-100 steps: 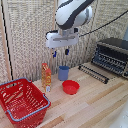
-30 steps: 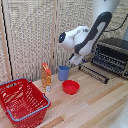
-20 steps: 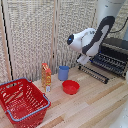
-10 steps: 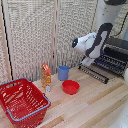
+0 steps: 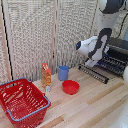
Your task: Extend the gripper towards the oven tray handle. Grasp the handle and carefully pull the tray out of the oven. Move the gripper above the red bowl. Grab the red bowl gently. Lift the bowl and place it onto the oven tray.
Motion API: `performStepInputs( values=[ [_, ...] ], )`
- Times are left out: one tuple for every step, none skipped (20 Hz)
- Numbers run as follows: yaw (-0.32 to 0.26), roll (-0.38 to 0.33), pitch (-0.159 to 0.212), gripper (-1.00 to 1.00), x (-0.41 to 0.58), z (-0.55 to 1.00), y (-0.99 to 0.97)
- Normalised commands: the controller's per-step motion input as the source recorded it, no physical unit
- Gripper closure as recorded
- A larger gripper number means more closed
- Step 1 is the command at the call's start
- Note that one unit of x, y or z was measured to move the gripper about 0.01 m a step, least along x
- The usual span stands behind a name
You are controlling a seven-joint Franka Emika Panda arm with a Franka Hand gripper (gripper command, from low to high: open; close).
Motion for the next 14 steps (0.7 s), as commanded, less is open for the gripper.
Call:
performStepInputs(
  values=[
    [0.004, 0.0, 0.0, -1.0, 0.0, 0.01, -0.55],
    [0.01, 0.0, 0.0, -1.0, 0.0, 0.02, -0.53],
    [0.005, 0.0, 0.0, -1.0, 0.006, 0.02, -0.49],
    [0.0, 0.034, 0.0, -1.0, 0.026, 0.03, -0.4],
    [0.003, 0.043, 0.0, -1.0, 0.0, 0.01, -0.39],
    [0.016, 0.04, 0.0, -1.0, 0.0, 0.0, -0.37],
    [0.017, 0.031, 0.0, 1.0, 0.0, 0.0, -0.33],
    [0.017, 0.014, 0.0, 1.0, 0.0, 0.0, -0.29],
    [0.027, 0.012, 0.0, 1.0, 0.0, 0.01, -0.28],
    [0.025, 0.003, -0.003, 1.0, 0.0, 0.0, -0.25],
    [0.029, 0.0, -0.012, 1.0, -0.003, 0.01, -0.23],
    [0.034, 0.0, -0.01, 1.0, -0.006, 0.01, -0.2],
    [0.039, 0.0, -0.015, 1.0, -0.031, 0.01, -0.17],
    [0.035, 0.0, -0.013, 1.0, -0.011, 0.01, -0.17]
  ],
)
